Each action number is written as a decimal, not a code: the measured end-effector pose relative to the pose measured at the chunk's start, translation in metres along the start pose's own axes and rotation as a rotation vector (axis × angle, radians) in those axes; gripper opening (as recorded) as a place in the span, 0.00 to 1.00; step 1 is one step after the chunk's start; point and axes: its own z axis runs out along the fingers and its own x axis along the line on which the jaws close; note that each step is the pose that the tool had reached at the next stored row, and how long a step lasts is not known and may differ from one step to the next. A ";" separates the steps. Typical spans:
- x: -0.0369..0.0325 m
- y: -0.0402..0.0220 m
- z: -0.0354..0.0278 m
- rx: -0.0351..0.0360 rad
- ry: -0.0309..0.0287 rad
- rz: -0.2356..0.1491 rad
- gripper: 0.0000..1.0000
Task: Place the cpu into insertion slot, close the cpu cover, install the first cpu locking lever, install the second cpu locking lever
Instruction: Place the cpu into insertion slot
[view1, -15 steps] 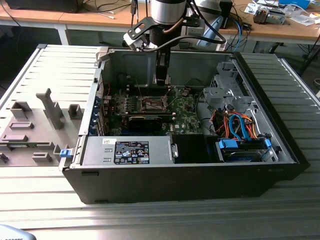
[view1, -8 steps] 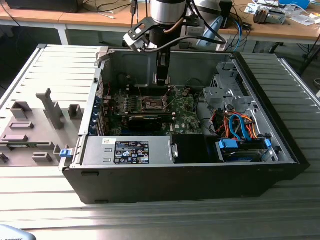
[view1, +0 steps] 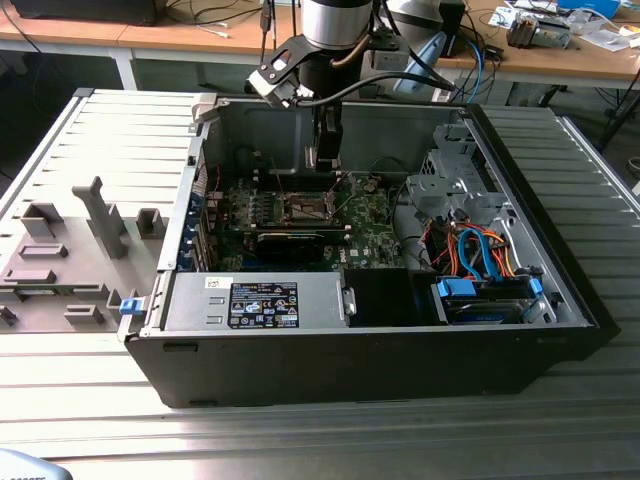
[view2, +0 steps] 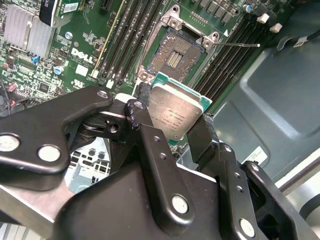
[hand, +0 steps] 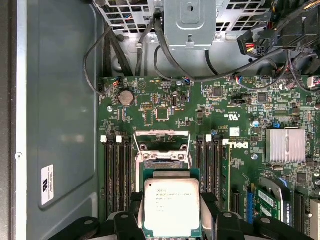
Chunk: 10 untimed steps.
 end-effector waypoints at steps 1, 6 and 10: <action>0.0000 0.0000 0.0001 0.0000 0.0000 0.000 0.54; -0.0001 0.0000 0.0015 0.0000 0.0000 0.000 0.54; -0.0001 0.0000 0.0028 0.0000 0.0000 0.000 0.54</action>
